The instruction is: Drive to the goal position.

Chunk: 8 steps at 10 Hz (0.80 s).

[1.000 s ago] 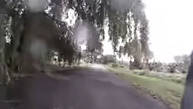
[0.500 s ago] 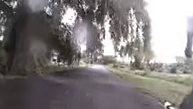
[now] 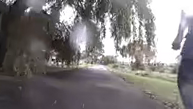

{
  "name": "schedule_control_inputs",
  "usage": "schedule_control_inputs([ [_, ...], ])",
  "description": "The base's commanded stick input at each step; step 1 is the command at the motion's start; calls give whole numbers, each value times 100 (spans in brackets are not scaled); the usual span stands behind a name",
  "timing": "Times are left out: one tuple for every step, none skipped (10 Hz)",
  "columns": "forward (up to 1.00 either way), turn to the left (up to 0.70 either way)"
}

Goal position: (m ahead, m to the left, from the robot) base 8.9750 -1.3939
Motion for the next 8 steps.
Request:
schedule_control_inputs([
  [85,7],
  [85,0],
  [85,0],
  [85,0],
  [85,0],
  [85,0],
  [85,0],
  [85,0],
])
